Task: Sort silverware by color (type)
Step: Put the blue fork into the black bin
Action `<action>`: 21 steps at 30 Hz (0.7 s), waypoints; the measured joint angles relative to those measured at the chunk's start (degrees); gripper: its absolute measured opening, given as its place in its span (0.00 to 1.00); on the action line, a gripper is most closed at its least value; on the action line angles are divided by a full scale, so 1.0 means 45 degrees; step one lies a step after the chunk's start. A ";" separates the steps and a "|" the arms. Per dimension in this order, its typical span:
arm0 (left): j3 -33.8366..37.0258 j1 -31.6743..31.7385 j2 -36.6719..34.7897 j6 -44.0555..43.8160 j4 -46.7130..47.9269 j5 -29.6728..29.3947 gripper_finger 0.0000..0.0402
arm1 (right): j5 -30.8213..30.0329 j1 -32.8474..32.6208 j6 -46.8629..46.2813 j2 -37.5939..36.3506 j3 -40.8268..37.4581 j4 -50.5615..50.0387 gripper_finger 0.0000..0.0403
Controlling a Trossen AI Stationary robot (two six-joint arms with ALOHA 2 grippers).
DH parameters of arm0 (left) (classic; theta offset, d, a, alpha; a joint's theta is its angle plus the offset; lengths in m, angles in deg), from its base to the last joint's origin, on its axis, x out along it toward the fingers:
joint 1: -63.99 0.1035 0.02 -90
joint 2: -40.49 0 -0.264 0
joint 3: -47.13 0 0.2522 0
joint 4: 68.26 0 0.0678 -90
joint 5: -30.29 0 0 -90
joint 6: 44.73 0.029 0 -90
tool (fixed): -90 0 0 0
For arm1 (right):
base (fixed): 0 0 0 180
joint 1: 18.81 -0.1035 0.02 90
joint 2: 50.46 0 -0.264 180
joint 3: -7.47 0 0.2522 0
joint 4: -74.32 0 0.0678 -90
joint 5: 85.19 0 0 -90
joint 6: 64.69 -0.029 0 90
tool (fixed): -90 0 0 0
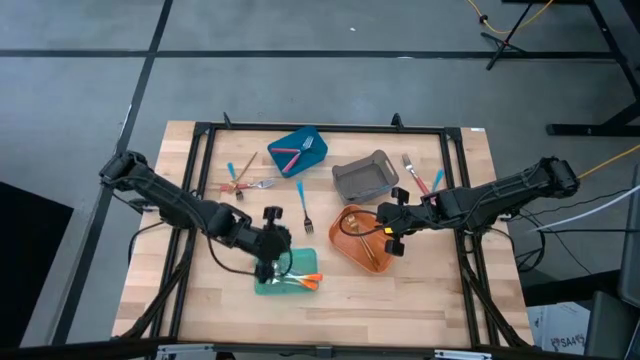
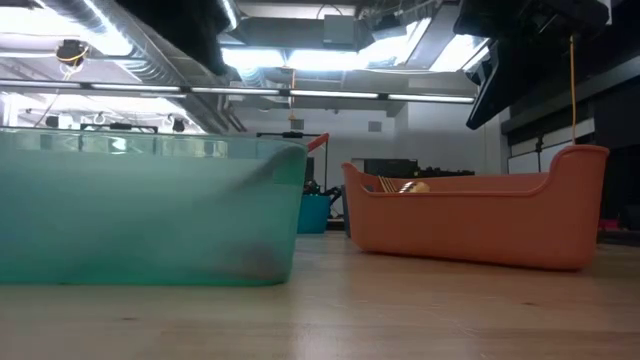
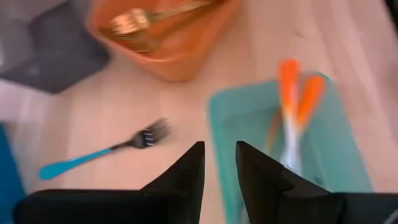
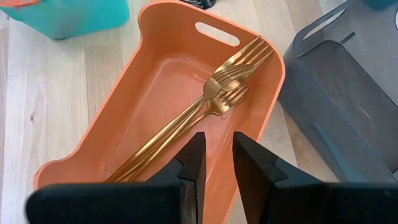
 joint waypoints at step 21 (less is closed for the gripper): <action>0.0000 0.3121 -0.0091 -0.1350 -0.1678 -0.0762 0.21 | -0.0058 -0.0003 0.0001 0.0001 0.0000 0.0083 0.17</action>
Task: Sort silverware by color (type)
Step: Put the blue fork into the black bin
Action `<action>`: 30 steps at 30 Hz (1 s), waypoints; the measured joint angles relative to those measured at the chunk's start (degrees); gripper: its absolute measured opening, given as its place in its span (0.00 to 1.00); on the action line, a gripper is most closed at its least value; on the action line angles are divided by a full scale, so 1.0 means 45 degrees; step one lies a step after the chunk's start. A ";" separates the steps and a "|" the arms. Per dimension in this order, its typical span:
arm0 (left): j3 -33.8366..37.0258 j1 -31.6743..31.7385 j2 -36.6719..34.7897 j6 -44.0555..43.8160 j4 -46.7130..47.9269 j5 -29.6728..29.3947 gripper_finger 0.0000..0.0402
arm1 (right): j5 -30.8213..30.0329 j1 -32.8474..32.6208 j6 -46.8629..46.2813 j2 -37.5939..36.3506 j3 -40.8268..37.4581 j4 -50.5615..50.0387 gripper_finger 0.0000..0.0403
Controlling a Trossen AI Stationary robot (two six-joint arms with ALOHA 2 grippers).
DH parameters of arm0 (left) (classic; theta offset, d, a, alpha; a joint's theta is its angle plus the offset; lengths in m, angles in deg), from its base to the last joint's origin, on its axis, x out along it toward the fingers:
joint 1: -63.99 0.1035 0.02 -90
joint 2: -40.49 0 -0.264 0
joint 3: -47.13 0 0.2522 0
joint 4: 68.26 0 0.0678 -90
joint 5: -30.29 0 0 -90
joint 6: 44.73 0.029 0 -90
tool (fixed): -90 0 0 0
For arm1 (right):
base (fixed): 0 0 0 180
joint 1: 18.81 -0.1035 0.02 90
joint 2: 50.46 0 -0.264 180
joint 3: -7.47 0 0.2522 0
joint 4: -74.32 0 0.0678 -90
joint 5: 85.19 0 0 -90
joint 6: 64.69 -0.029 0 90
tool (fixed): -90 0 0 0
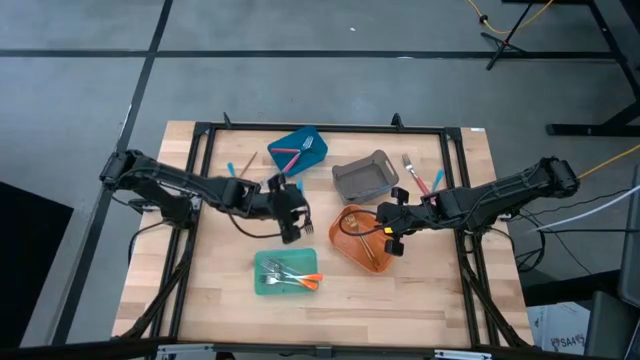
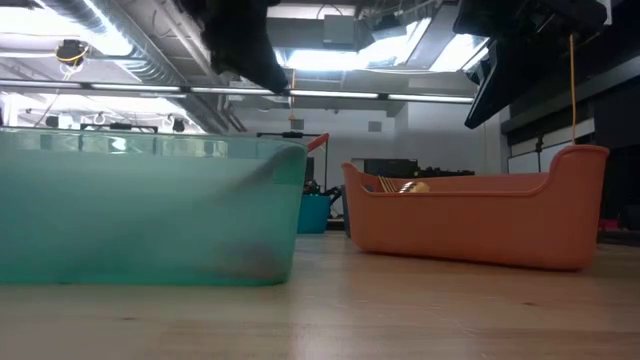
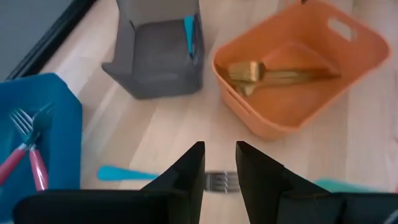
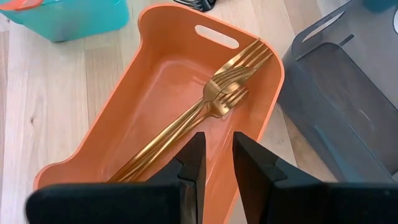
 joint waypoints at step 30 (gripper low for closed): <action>0.0000 0.3328 0.2115 1.2773 -0.1839 0.3915 0.21 | 0.0010 0.0004 0.0000 0.0002 0.0000 0.0000 0.17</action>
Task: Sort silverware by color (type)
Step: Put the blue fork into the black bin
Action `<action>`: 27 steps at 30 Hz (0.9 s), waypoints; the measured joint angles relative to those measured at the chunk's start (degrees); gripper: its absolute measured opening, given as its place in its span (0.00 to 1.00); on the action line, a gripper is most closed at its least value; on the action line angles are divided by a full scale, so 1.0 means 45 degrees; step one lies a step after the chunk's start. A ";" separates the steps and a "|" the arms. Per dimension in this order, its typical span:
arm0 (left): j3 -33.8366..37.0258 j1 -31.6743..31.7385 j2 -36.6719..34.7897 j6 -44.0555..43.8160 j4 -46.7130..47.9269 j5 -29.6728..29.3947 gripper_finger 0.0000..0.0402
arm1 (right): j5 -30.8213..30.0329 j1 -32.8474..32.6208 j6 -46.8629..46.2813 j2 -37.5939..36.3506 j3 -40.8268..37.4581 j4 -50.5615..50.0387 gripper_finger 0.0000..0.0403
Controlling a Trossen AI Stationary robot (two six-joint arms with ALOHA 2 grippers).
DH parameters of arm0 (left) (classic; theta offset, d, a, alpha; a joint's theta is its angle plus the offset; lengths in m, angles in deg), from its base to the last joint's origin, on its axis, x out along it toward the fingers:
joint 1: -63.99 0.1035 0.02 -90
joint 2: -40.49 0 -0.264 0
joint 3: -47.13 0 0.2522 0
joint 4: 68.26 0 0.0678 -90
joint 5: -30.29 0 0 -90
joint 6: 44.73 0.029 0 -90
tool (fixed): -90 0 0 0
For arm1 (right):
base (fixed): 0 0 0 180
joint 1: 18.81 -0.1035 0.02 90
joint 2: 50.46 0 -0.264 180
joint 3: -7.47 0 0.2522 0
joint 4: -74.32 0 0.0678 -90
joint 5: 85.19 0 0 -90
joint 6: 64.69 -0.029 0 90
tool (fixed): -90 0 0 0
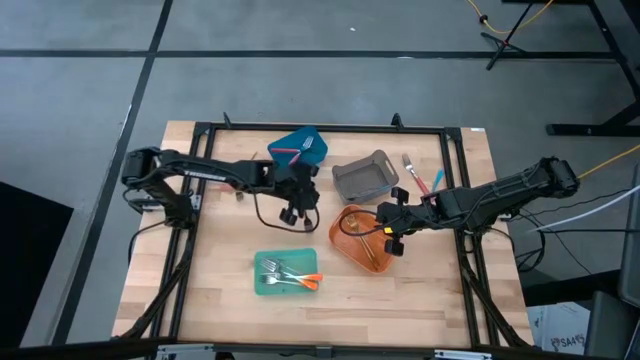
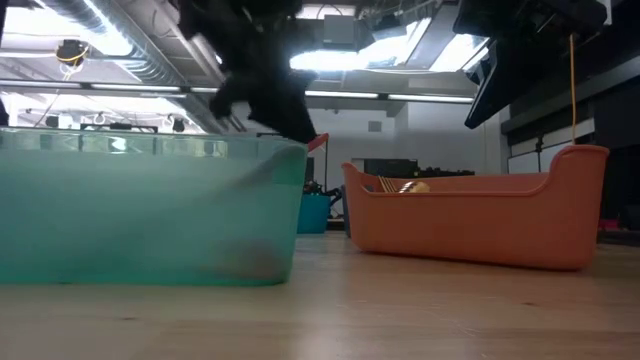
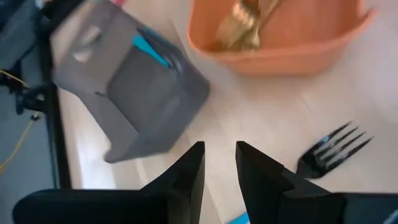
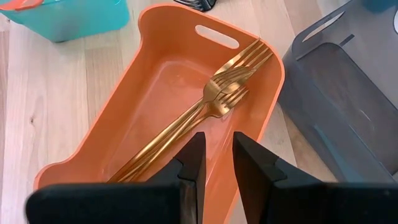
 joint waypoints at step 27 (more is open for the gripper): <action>-0.0005 0.0431 0.2679 0.4021 0.1730 0.0935 0.21 | -0.0169 -0.0004 0.0000 -0.0001 0.0000 0.0000 0.17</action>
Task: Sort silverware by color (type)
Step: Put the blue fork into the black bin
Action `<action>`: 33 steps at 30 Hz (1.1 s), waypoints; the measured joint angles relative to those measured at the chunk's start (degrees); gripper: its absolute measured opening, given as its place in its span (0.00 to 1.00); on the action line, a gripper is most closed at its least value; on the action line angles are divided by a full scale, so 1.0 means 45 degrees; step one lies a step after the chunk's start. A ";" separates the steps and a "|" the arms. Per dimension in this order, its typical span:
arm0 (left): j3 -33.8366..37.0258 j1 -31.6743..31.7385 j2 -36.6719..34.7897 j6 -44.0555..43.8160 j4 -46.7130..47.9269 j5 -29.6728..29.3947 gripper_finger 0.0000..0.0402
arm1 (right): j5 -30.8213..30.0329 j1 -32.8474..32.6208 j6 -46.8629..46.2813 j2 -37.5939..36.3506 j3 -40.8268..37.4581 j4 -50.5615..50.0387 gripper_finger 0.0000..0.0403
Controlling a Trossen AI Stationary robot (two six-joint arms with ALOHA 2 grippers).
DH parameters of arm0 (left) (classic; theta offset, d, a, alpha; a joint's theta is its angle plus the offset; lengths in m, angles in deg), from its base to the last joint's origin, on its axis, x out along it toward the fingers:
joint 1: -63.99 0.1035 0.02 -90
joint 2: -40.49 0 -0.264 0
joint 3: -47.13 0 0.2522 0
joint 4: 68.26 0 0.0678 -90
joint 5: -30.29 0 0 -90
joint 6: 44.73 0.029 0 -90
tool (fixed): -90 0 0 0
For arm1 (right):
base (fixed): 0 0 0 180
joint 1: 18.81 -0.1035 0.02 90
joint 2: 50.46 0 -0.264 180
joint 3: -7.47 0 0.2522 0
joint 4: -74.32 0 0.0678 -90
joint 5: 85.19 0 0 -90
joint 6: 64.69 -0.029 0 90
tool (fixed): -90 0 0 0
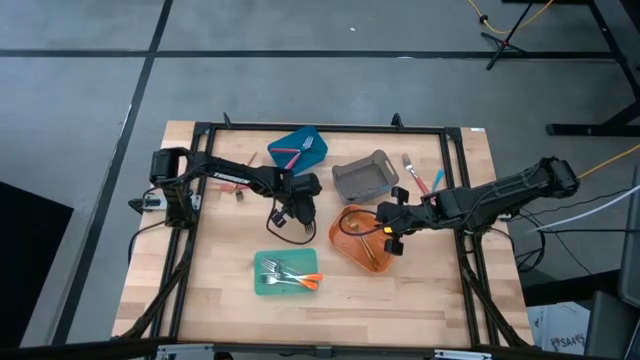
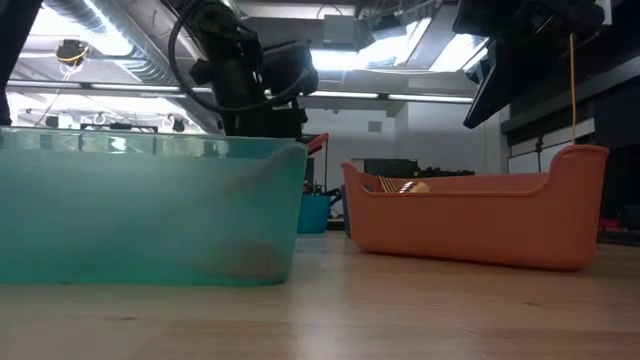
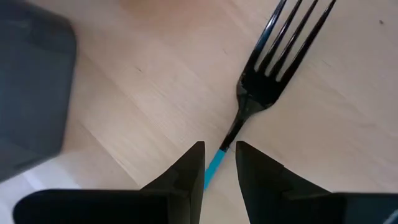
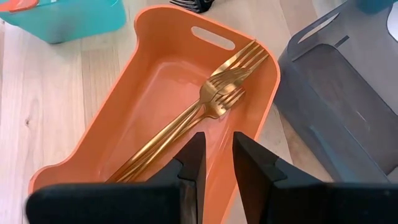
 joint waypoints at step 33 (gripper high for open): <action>-0.0019 0.0084 0.0831 0.0544 -0.0127 0.0789 0.13 | -0.0006 0.0000 -0.0005 0.0001 0.0000 0.0039 0.17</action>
